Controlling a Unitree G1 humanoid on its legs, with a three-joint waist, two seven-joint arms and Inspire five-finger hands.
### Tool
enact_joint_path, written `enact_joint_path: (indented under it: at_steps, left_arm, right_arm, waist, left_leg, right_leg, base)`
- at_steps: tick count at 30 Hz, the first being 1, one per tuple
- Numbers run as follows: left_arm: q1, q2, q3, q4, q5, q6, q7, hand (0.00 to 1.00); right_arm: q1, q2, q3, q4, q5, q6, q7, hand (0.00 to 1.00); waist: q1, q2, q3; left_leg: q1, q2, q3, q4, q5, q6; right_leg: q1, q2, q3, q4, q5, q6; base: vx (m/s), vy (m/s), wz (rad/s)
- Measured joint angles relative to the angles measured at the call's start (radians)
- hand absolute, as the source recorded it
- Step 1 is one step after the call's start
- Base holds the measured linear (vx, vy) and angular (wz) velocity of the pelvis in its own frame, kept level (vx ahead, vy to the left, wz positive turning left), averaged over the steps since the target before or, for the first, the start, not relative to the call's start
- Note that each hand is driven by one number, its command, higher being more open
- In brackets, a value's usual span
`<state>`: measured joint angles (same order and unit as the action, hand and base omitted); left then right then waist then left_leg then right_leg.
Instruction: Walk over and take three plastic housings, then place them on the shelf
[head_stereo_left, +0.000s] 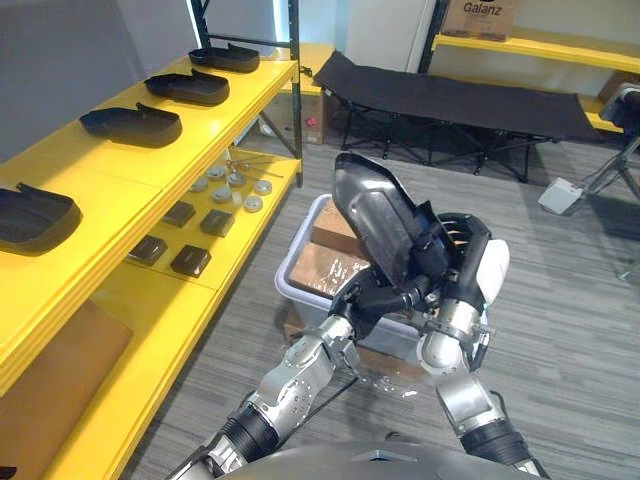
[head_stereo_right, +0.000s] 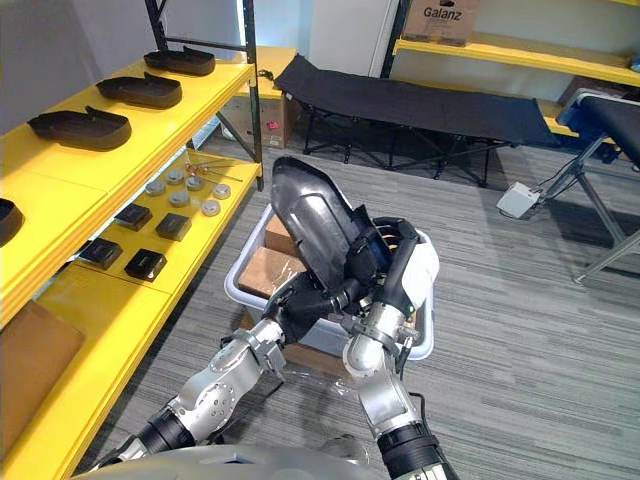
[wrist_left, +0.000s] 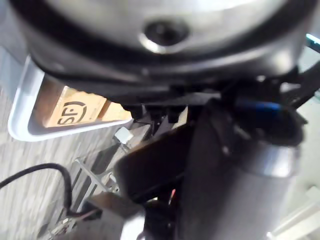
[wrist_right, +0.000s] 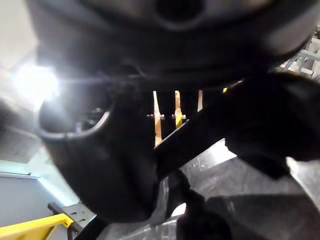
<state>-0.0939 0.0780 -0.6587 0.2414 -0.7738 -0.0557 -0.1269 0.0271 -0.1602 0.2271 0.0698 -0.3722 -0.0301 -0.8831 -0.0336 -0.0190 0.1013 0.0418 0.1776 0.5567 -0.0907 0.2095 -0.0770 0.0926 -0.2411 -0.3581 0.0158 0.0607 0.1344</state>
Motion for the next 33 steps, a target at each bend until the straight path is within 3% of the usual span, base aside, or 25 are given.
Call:
enact_joint_path:
  at_steps: [7, 18, 33]
  left_arm:
    - [0.020, 0.031, 0.009, 0.000, 0.117, 0.006, -0.102, 1.00]
    - [0.068, 0.061, 0.007, 0.002, 0.077, 0.017, -0.143, 1.00]
    - [0.069, 0.050, 0.061, -0.018, -0.269, 0.054, -0.017, 1.00]
  right_arm:
    - [-0.008, -0.008, -0.044, -0.008, 0.038, -0.019, 0.004, 0.00]
    - [-0.030, -0.044, -0.088, -0.008, 0.043, -0.019, 0.044, 0.00]
    - [-0.003, -0.033, -0.072, -0.006, -0.066, -0.026, 0.050, 0.00]
  waist:
    - [0.001, 0.014, -0.009]
    - [-0.003, 0.035, -0.021]
    - [-0.001, 0.040, -0.024]
  left_leg:
    - [0.000, 0.000, 0.000, 0.000, 0.001, 0.000]
    - [-0.003, 0.000, -0.006, 0.000, 0.001, 0.000]
    - [-0.026, -0.002, -0.025, 0.000, 0.004, -0.001]
  right_leg:
    - [0.000, 0.000, 0.000, -0.001, 0.003, 0.000]
    - [0.000, 0.001, -0.003, -0.001, 0.003, 0.005]
    - [-0.003, 0.000, -0.026, -0.003, 0.003, 0.004]
  base:
    - [0.00, 0.000, 0.00]
    - [0.00, 0.000, 0.01]
    - [0.00, 0.010, 0.04]
